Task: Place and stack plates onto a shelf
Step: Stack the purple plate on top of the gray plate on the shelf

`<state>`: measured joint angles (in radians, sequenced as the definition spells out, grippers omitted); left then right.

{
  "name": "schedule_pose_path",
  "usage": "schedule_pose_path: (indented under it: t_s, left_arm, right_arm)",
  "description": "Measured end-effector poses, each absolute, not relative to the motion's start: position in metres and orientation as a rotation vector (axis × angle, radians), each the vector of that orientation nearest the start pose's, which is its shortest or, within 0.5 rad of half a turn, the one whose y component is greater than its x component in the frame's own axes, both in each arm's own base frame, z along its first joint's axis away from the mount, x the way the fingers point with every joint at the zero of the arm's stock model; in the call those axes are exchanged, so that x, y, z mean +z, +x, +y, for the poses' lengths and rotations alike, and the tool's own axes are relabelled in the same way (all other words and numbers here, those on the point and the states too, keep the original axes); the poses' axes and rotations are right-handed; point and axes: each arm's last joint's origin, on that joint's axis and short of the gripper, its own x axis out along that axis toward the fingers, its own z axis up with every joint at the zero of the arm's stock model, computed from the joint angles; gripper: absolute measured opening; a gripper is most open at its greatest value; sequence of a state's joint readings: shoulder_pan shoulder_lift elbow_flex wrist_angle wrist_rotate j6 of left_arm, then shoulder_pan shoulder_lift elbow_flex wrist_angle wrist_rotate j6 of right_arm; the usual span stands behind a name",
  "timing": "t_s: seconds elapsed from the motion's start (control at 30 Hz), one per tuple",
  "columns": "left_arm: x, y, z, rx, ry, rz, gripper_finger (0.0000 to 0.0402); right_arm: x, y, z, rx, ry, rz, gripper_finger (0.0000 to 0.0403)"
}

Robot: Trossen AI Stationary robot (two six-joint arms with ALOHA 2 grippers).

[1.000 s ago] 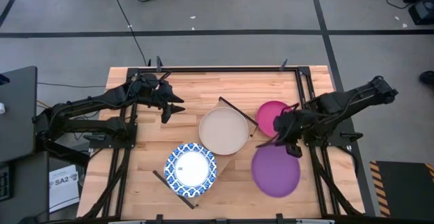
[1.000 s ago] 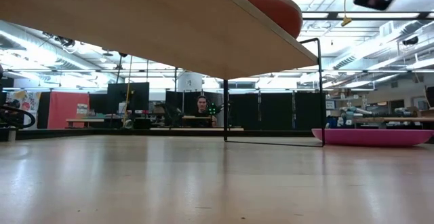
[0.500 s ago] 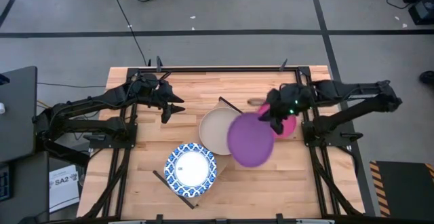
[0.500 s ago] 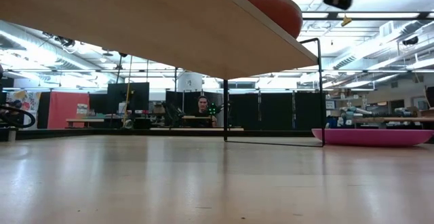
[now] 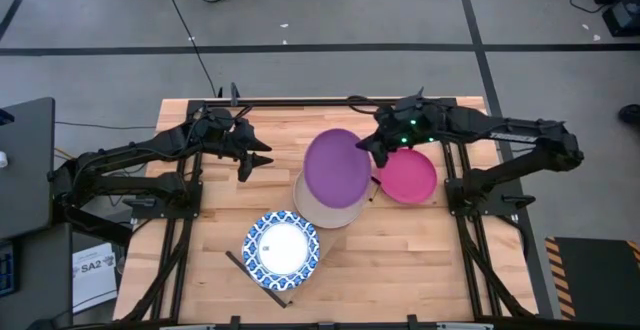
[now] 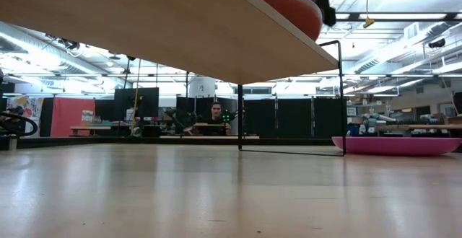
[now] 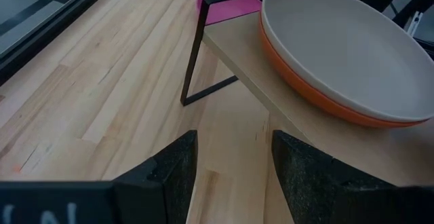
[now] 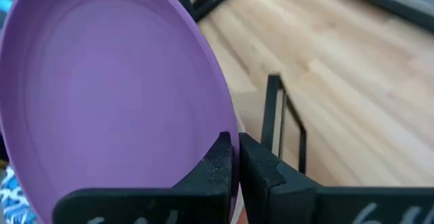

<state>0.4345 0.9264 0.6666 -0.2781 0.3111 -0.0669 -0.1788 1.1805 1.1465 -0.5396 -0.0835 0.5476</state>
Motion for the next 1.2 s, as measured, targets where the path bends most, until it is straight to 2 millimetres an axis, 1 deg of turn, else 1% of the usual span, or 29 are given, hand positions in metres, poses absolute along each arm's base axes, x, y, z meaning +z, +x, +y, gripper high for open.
schedule_pose_path:
  t_s: [0.2,0.4,0.63,0.9,1.2]
  left_arm:
    - [0.261,0.181,0.074,0.137,-0.262,0.498,0.0196]
    - [0.261,0.181,0.074,0.138,-0.262,0.498,0.0196]
    - [0.261,0.181,0.074,0.137,-0.261,0.498,0.0196]
    - [0.261,0.181,0.074,0.137,-0.261,0.498,0.0196]
    - [0.261,0.181,0.074,0.137,-0.261,0.498,0.0196]
  right_arm:
    - [0.328,0.263,-0.045,-0.205,0.651,0.625,0.0018]
    - [0.316,0.272,-0.046,-0.185,0.663,0.675,0.0019]
    - [0.318,0.271,-0.046,-0.180,0.658,0.672,0.0019]
    - [0.317,0.272,-0.046,-0.180,0.657,0.673,0.0034]
    - [0.317,0.272,-0.045,-0.173,0.660,0.675,0.0035]
